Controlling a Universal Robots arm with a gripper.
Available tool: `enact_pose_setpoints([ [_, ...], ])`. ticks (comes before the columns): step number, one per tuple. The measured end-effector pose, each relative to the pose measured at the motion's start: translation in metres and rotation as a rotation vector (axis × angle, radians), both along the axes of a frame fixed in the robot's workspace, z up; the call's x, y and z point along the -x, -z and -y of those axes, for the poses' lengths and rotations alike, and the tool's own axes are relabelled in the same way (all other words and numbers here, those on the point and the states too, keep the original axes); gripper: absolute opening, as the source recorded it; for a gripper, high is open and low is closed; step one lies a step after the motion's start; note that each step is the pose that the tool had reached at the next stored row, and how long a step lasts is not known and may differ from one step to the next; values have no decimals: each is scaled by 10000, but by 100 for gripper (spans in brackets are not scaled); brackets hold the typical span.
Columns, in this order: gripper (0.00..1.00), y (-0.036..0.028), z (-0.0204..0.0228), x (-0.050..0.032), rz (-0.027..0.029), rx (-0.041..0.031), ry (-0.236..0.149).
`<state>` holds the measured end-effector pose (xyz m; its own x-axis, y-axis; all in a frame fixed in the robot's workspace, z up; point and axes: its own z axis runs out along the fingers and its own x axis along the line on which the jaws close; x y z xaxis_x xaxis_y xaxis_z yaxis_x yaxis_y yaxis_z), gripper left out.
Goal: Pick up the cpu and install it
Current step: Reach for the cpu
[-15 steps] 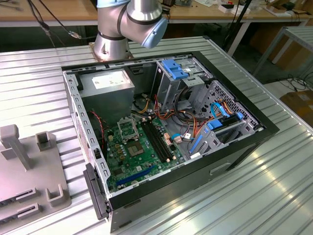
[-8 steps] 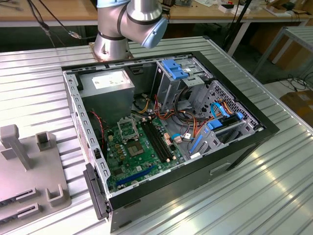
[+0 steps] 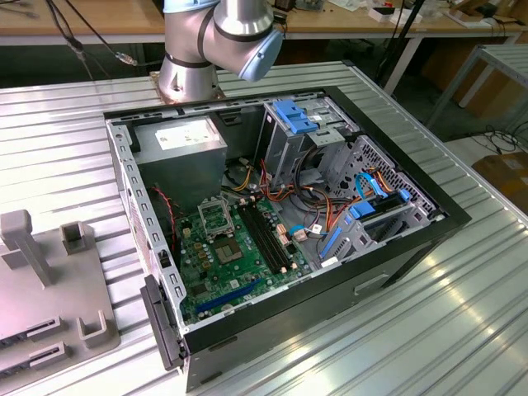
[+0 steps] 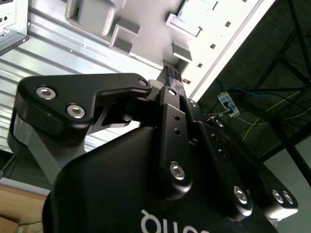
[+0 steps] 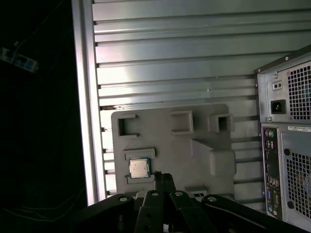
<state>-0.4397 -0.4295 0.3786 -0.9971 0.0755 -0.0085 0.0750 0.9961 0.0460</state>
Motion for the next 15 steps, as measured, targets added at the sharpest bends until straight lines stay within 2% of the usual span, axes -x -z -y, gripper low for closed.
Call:
enact_pose_setpoints([
  [6,11,3,0,-1,-193,-53,-1],
  [13,11,7,0,-1,-220,-58,-1],
  [15,11,11,2,11,-291,-70,-2],
])
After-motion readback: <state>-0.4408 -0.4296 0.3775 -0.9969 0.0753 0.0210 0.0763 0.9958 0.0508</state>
